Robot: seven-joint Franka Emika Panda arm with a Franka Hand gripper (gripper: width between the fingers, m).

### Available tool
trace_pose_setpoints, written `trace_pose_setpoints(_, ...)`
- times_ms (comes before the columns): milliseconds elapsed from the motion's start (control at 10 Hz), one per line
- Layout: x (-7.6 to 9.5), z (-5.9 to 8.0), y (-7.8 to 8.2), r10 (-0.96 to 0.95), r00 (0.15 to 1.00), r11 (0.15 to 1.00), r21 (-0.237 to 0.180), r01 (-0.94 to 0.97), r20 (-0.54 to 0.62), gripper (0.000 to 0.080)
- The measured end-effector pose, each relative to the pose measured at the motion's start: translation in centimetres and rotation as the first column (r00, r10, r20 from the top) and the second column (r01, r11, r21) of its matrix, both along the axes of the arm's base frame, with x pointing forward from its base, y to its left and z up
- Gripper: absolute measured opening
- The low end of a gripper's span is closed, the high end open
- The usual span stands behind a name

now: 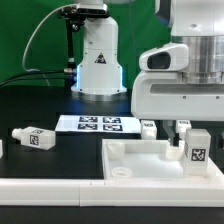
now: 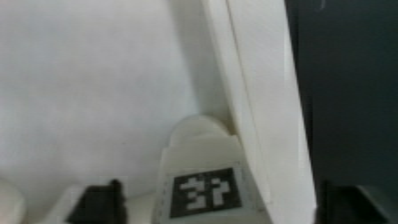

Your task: Assemble one leg

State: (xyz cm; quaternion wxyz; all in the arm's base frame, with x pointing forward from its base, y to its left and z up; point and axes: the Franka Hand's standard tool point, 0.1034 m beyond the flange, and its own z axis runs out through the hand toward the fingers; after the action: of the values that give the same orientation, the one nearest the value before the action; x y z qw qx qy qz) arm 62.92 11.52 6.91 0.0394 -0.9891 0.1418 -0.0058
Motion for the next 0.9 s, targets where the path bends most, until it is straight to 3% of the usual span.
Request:
trace_pose_setpoints(200,-0.01,-0.03,-0.04,-0.064,0.998,0.998,0.002,0.064,-0.005,0.0284)
trace_pose_setpoints(400,-0.02,-0.04,0.01,-0.210,0.977,0.978,0.004,0.211,-0.017,0.0284)
trace_pose_setpoints(600,0.02,-0.05,0.32,-0.437,0.899,0.899,-0.003,0.437,-0.040,0.0284)
trace_pose_setpoints(800,0.08,0.00,-0.05,-0.672,0.738,0.740,-0.013,0.673,-0.065,0.0284)
trace_pose_setpoints(900,-0.05,-0.04,0.40,-0.802,0.592,0.595,-0.023,0.804,-0.076,0.0284)
